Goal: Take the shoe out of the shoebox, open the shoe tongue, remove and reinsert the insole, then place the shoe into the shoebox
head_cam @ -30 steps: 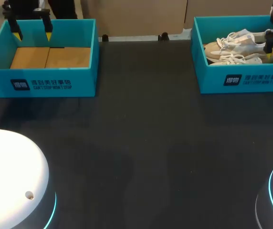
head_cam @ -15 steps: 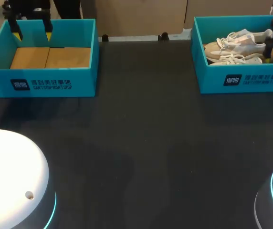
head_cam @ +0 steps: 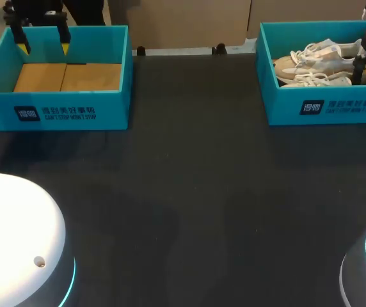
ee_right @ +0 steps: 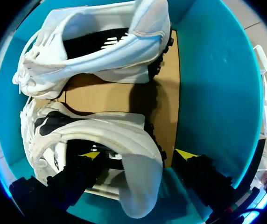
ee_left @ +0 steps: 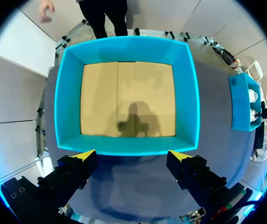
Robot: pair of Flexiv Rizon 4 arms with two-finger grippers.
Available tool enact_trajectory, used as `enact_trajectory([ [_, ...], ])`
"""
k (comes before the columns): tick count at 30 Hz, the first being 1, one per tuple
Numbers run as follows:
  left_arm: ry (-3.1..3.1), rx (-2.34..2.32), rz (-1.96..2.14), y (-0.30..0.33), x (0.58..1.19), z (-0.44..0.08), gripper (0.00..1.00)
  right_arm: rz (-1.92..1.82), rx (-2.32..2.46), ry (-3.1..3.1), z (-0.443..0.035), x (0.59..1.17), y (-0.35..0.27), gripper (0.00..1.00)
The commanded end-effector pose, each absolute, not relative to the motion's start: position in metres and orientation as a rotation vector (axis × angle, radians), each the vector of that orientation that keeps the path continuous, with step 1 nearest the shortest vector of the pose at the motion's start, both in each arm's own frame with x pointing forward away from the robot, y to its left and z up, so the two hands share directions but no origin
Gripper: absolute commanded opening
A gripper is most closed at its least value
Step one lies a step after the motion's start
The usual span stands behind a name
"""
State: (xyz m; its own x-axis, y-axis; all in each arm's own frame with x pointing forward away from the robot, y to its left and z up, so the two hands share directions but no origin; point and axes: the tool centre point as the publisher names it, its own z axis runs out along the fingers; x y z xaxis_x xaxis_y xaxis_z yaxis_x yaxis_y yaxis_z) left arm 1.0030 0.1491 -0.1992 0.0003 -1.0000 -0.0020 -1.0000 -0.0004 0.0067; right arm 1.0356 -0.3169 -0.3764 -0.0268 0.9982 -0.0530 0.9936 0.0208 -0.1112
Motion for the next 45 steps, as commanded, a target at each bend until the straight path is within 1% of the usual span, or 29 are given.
enact_trajectory([
  [1, -2.219, 2.220, -0.005, 0.150, 1.002, -0.200, 1.00, 0.183, -2.155, -2.204, -0.382, 1.040, -0.319, 0.91],
  [7, -2.219, 2.220, -0.005, 0.150, 1.002, -0.200, 1.00, 0.166, -2.153, -2.157, -0.388, 1.039, -0.321, 0.74],
  [8, -2.219, 2.220, -0.005, 0.150, 1.002, -0.200, 1.00, 0.160, -2.151, -2.155, -0.388, 1.039, -0.321, 0.69],
  [10, -2.219, 2.220, -0.005, 0.150, 1.002, -0.200, 1.00, 0.153, -2.149, -2.152, -0.389, 1.037, -0.321, 0.64],
  [11, -2.219, 2.220, -0.005, 0.150, 1.002, -0.200, 1.00, 0.154, -2.148, -2.152, -0.390, 1.036, -0.321, 0.52],
  [12, -2.219, 2.220, -0.005, 0.150, 1.002, -0.200, 1.00, 0.156, -2.148, -2.152, -0.391, 1.035, -0.320, 0.46],
  [13, -2.219, 2.220, -0.005, 0.150, 1.002, -0.200, 1.00, 0.157, -2.147, -2.151, -0.391, 1.034, -0.320, 0.43],
  [14, -2.219, 2.220, -0.005, 0.150, 1.002, -0.200, 1.00, 0.158, -2.148, -2.150, -0.391, 1.034, -0.320, 0.38],
  [15, -2.219, 2.220, -0.005, 0.150, 1.002, -0.200, 1.00, 0.156, -2.151, -2.148, -0.391, 1.033, -0.319, 0.28],
  [16, -2.219, 2.220, -0.005, 0.150, 1.002, -0.200, 1.00, 0.154, -2.153, -2.147, -0.391, 1.032, -0.319, 0.12],
  [17, -2.219, 2.220, -0.005, 0.150, 1.002, -0.200, 1.00, 0.153, -2.161, -2.143, -0.390, 1.032, -0.319, 0.00],
  [26, -2.219, 2.220, -0.005, 0.150, 1.002, -0.200, 1.00, 0.145, -2.252, -2.113, -0.374, 1.029, -0.321, 0.00],
  [31, -2.219, 2.220, -0.005, 0.150, 1.002, -0.200, 1.00, 0.135, -2.343, -2.094, -0.349, 1.032, -0.322, 0.00],
  [38, -2.219, 2.220, -0.005, 0.150, 1.002, -0.200, 1.00, 0.018, -2.432, -2.064, -0.299, 1.043, -0.330, 0.00],
  [45, -2.219, 2.220, -0.005, 0.150, 1.002, -0.200, 1.00, 0.066, -2.483, -2.098, -0.262, 1.045, -0.329, 0.00],
])
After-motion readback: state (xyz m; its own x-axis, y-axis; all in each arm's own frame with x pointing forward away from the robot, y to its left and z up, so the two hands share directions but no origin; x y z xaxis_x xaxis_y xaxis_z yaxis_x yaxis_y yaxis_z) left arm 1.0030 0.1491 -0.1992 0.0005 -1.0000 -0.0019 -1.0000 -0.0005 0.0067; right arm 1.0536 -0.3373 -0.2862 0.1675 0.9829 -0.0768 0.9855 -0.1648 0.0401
